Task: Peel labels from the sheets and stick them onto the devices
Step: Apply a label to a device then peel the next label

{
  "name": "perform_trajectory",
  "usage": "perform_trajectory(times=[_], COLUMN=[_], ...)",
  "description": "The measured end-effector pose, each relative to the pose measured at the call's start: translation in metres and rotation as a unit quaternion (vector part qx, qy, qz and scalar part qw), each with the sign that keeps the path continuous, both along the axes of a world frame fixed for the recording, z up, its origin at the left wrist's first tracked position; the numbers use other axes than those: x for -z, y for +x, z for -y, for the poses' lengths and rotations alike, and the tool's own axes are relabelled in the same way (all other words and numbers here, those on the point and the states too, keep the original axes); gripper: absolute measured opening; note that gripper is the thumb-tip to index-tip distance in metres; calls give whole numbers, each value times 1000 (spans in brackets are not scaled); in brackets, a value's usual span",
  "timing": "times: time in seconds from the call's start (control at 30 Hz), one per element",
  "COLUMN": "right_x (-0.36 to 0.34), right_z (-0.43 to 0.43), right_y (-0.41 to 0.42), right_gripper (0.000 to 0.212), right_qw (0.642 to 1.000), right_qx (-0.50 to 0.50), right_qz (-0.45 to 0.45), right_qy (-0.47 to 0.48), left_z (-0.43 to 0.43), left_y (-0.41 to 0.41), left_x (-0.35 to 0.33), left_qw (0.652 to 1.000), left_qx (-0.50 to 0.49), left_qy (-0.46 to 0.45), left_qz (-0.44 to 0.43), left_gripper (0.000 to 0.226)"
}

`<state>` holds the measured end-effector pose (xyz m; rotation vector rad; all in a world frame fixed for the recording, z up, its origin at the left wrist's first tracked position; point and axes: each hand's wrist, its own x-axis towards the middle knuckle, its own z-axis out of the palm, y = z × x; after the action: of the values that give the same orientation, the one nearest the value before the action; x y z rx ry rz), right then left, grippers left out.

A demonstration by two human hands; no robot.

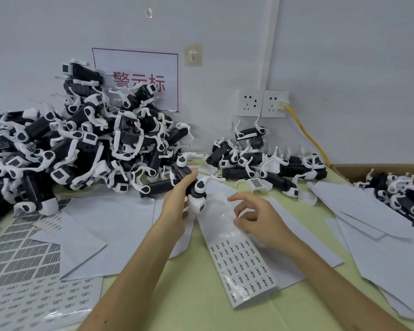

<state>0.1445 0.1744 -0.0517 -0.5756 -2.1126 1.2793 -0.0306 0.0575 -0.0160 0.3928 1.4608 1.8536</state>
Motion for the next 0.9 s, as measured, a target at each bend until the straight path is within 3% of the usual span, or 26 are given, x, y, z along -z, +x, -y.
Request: perform_trajectory(times=[0.07,0.17,0.23,0.3,0.4,0.5,0.57,0.7,0.8,0.9], right_x=[-3,-7,-7,-5,-4,-14,-20,-31,-38,-56], right_z=[-2,-8,-9,-7,-6,-9,-13,-23,-30,-41], right_y=[2,6,6,4,5,9,15,26,33,52], right_gripper=[45,37,33,33,76,103,86,12,7,15], right_qw=[998,994,993,990,981,982,983,991,986,956], right_qx=[26,79,99,103,93,113,126,101,151,266], right_qz=[-53,-81,-58,27,112,87,50,41,0,-114], right_qy=[-14,5,27,91,128,121,120,80,70,49], left_z=[2,5,4,3,3,6,7,7,6,2], left_y=[-2,-1,3,6,8,9,10,12,8,5], left_x=[-1,-3,-3,-2,-2,-6,-8,-8,-9,-7], left_qw=[999,985,971,965,967,968,968,962,974,995], left_qx=[38,171,233,261,252,244,244,264,217,47], left_qy=[-6,9,18,23,17,22,22,27,23,34], left_qz=[4,30,40,21,-33,-49,-59,-65,-67,-77], left_gripper=[41,43,43,37,33,30,32,28,38,42])
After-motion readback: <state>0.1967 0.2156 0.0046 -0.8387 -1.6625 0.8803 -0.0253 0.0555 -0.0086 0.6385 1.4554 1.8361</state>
